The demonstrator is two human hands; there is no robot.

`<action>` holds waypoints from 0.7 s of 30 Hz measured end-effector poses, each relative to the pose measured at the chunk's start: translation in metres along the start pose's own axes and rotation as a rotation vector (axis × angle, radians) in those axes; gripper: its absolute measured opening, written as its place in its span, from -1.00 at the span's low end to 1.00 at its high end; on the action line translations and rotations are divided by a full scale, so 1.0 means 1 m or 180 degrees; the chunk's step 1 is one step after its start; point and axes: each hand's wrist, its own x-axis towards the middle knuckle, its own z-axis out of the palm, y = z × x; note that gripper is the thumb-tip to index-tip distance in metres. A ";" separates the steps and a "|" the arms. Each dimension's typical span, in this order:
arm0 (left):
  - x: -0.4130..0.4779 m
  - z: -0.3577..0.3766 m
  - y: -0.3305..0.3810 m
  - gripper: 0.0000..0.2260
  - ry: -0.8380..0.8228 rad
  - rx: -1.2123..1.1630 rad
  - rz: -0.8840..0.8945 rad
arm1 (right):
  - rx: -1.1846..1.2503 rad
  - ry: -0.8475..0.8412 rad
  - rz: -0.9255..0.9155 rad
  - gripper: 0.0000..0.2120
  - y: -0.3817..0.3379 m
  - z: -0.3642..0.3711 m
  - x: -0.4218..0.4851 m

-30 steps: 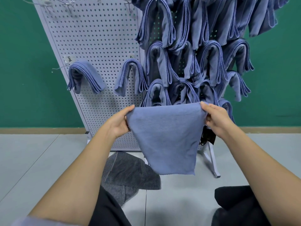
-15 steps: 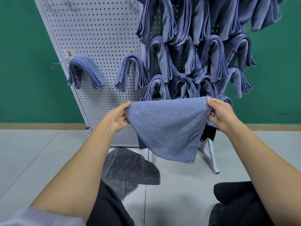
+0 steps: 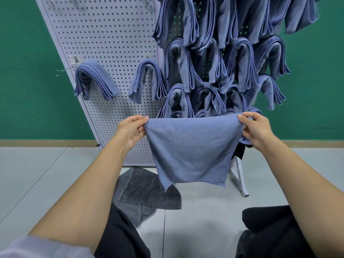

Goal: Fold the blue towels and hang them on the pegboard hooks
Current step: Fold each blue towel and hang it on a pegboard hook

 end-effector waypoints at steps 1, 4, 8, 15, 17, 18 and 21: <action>0.000 0.000 0.000 -0.90 -0.0001 0.0055 0.0035 | -0.0033 0.0031 0.0014 -0.90 0.001 -0.002 0.002; -0.001 -0.001 -0.001 -0.94 -0.0042 0.0193 0.0102 | -0.0149 -0.0035 0.0006 -0.88 0.002 -0.004 0.003; -0.001 0.000 -0.001 -0.91 -0.0091 0.0482 0.0136 | -0.0120 -0.0177 -0.0040 -0.91 0.002 -0.004 0.003; -0.002 0.002 -0.002 -0.68 -0.0267 0.1199 0.0191 | -0.0878 -0.0640 -0.0124 -0.61 0.001 -0.007 0.001; -0.001 0.002 -0.004 -0.67 -0.0222 0.1485 0.0353 | -0.1250 -0.0502 -0.0300 -0.65 0.004 -0.009 0.003; 0.000 0.003 -0.006 -0.70 -0.0170 0.1646 0.0506 | -0.1436 -0.0442 -0.0425 -0.70 0.005 -0.010 0.004; -0.001 0.003 -0.007 -0.82 -0.0098 0.2066 0.0988 | -0.1951 -0.0294 -0.0768 -0.85 0.008 -0.013 0.007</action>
